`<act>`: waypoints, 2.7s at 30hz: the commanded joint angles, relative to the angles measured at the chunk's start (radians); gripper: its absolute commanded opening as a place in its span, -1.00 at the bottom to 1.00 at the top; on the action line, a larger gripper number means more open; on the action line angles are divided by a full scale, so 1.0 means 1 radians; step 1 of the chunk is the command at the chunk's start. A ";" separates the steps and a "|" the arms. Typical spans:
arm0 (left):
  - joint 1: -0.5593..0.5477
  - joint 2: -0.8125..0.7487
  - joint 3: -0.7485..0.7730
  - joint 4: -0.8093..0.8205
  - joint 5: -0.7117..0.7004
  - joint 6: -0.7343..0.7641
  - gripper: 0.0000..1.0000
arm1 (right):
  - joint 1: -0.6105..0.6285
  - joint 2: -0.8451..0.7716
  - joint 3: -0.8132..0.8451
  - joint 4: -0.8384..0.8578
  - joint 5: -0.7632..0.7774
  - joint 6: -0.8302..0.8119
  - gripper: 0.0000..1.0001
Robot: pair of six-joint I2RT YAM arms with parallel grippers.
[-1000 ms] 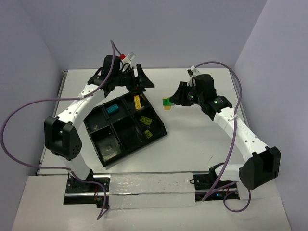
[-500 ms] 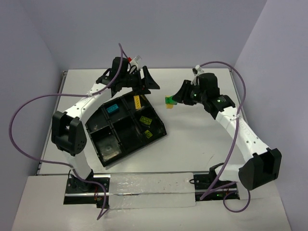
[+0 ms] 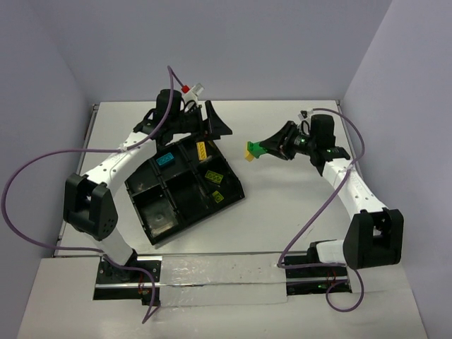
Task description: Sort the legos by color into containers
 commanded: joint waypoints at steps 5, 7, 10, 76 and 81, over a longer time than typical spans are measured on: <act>0.024 0.005 -0.063 0.345 0.214 -0.233 0.53 | -0.062 -0.071 -0.140 0.546 -0.220 0.320 -1.00; 0.024 0.010 -0.061 0.363 0.228 -0.252 0.54 | -0.062 -0.073 -0.153 0.598 -0.235 0.347 -1.00; 0.022 0.031 -0.070 0.442 0.280 -0.336 0.55 | -0.062 -0.066 -0.174 0.733 -0.260 0.423 -1.00; -0.058 0.141 -0.026 0.812 0.378 -0.662 -0.99 | -0.040 0.050 -0.212 1.348 -0.354 0.789 -1.00; -0.011 0.097 -0.045 0.761 0.369 -0.620 -1.00 | -0.060 0.058 -0.237 1.351 -0.330 0.791 -1.00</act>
